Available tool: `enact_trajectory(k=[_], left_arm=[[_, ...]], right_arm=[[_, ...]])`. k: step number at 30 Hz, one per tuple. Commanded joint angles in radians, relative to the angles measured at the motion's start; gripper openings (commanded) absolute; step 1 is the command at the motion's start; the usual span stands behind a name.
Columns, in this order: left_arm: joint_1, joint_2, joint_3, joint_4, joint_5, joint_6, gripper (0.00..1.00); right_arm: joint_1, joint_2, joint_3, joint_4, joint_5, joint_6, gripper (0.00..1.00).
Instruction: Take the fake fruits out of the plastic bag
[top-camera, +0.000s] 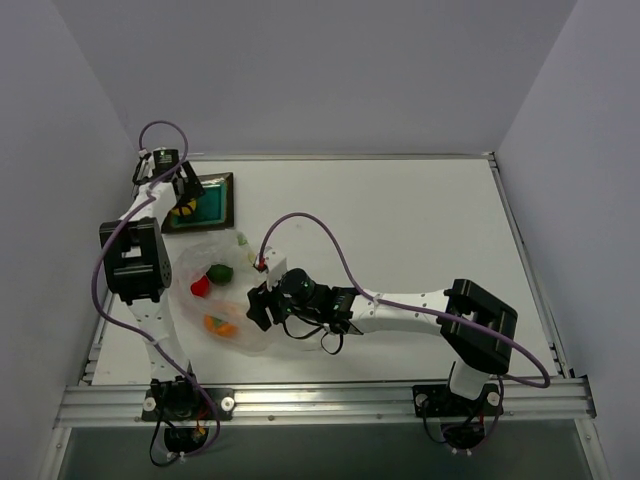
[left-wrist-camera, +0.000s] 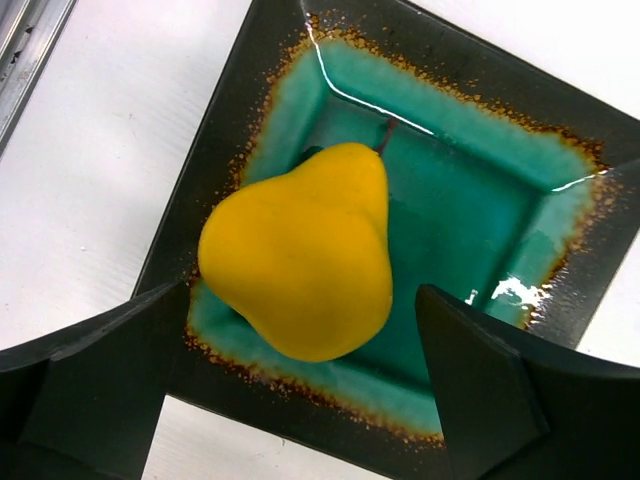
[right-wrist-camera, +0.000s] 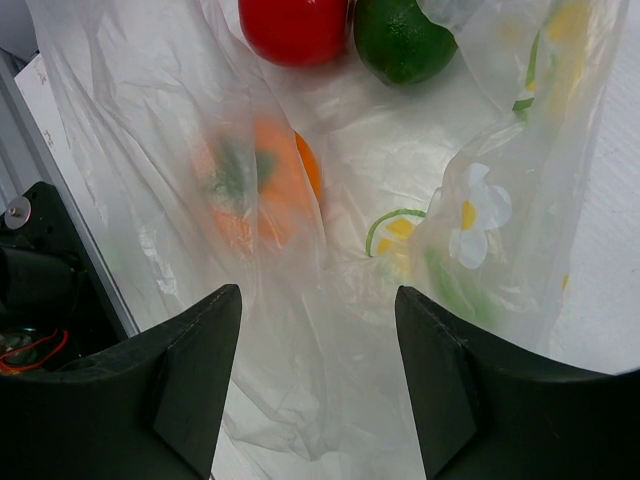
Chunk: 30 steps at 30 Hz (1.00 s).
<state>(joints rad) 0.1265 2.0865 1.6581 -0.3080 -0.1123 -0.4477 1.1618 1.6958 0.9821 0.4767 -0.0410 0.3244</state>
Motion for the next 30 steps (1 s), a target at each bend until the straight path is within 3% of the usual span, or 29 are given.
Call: enact_trajectory(k=[1, 4, 5, 8, 11, 14, 15, 17, 19, 22, 25, 30], left_arm=[[-0.001, -0.104, 0.042, 0.015, 0.029, -0.017, 0.96], [0.001, -0.206, 0.007, 0.003, 0.060, -0.051, 0.96], [-0.001, -0.279, -0.015, 0.003, 0.068, -0.084, 0.96], [-0.013, -0.461, -0.139, -0.002, 0.109, -0.146, 0.91], [-0.031, -0.676, -0.281, -0.061, 0.100, -0.173, 0.85], [-0.044, -0.907, -0.401, -0.124, 0.109, -0.180, 0.68], [-0.069, -0.960, -0.459, -0.144, 0.112, -0.172, 0.54], [-0.119, -1.096, -0.488, -0.244, 0.102, -0.131, 0.39], [-0.256, -1.155, -0.494, -0.371, 0.082, -0.108, 0.23], [-0.414, -1.252, -0.514, -0.480, 0.056, -0.144, 0.09], [-0.578, -1.318, -0.524, -0.569, -0.004, -0.218, 0.03], [-0.816, -1.321, -0.586, -0.618, -0.143, -0.313, 0.03]], right_arm=[[-0.010, -0.044, 0.020, -0.009, 0.023, -0.013, 0.59], [-0.013, -0.045, 0.021, -0.009, 0.036, -0.005, 0.57], [-0.014, -0.041, 0.026, -0.009, 0.038, 0.008, 0.52], [-0.016, -0.030, 0.041, 0.014, 0.038, 0.031, 0.23], [-0.016, -0.009, 0.053, 0.040, 0.030, 0.047, 0.18], [-0.014, 0.008, 0.047, 0.074, 0.029, 0.065, 0.16], [-0.013, 0.013, 0.046, 0.073, 0.033, 0.077, 0.15], [-0.011, -0.001, 0.017, 0.088, 0.038, 0.088, 0.15], [-0.014, -0.022, -0.011, 0.099, 0.070, 0.102, 0.12], [-0.016, -0.061, -0.049, 0.099, 0.095, 0.111, 0.08], [-0.017, -0.090, -0.077, 0.097, 0.118, 0.117, 0.06], [-0.030, -0.093, -0.097, 0.105, 0.138, 0.130, 0.04]])
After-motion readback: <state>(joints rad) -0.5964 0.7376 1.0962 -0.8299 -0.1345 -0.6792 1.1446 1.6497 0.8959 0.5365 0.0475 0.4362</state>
